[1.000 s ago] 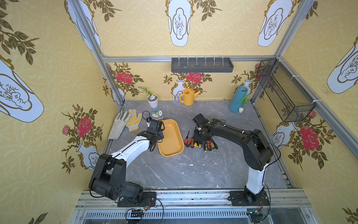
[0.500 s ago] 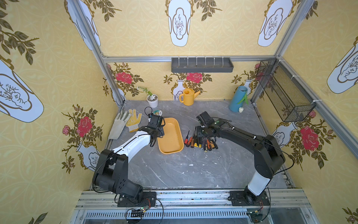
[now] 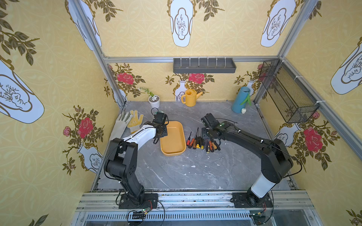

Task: Take out the screwdriver from the storage box
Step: Place the storage box at the center of the board.

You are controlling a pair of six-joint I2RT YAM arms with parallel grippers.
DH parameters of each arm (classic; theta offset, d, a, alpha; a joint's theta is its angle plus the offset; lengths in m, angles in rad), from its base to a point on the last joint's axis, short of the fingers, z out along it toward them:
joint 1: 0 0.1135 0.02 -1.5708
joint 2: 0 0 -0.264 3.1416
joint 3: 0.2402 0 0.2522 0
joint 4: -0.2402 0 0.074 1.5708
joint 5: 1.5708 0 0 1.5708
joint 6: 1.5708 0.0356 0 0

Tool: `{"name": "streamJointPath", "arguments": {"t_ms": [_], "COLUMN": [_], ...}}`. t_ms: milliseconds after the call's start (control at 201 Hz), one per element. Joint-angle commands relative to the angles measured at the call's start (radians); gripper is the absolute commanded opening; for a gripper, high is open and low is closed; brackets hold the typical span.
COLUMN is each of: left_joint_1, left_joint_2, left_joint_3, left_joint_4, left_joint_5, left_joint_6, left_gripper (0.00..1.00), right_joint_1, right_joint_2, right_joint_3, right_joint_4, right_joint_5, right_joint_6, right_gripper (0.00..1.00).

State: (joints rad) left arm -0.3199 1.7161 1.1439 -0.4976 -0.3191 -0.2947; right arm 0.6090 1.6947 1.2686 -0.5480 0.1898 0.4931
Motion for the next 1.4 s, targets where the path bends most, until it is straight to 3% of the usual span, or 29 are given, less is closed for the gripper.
{"name": "streamJointPath", "arguments": {"t_ms": [0, 314, 398, 473, 697, 767, 961, 1021, 1210, 1394], "left_joint_1": [0.002, 0.002, 0.001, 0.001, 0.001, 0.000, -0.001, -0.001, 0.001, 0.003], "left_joint_2": [0.038, 0.126, 0.139, 0.139, 0.104, 0.080, -0.100, -0.173, -0.386, -0.553], "left_joint_3": [0.022, 0.078, 0.090, 0.094, 0.096, 0.103, 0.080, 0.058, -0.009, -0.134], "left_joint_4": [-0.049, -0.097, -0.106, -0.110, -0.126, -0.135, -0.089, -0.056, 0.063, 0.261], "left_joint_5": [-0.019, -0.029, -0.031, -0.031, -0.062, -0.071, -0.114, -0.136, -0.286, -0.350], "left_joint_6": [0.008, -0.011, -0.015, -0.018, -0.048, -0.050, -0.058, -0.060, 0.022, 0.150], "left_gripper": [0.00, 0.00, 0.06, 0.16, 0.67, 0.78, 0.89, 0.99, 0.99, 0.99], "right_joint_1": [-0.001, -0.010, -0.011, -0.012, -0.015, -0.015, -0.015, -0.015, -0.017, -0.017], "right_joint_2": [-0.007, 0.007, 0.003, -0.003, -0.012, -0.014, -0.020, -0.021, -0.026, -0.037], "right_joint_3": [-0.001, -0.011, -0.012, -0.017, -0.026, -0.027, -0.033, -0.034, -0.040, -0.045], "right_joint_4": [0.024, 0.016, 0.015, 0.017, 0.013, 0.012, 0.012, 0.013, 0.017, 0.025], "right_joint_5": [0.022, 0.013, 0.011, 0.011, 0.017, 0.018, 0.016, 0.015, -0.001, -0.015], "right_joint_6": [-0.008, -0.007, -0.004, -0.004, -0.008, -0.007, -0.008, -0.010, -0.016, -0.036], "right_gripper": [0.51, 0.52, 0.52, 0.53, 0.53, 0.53, 0.53, 0.53, 0.52, 0.53]}}
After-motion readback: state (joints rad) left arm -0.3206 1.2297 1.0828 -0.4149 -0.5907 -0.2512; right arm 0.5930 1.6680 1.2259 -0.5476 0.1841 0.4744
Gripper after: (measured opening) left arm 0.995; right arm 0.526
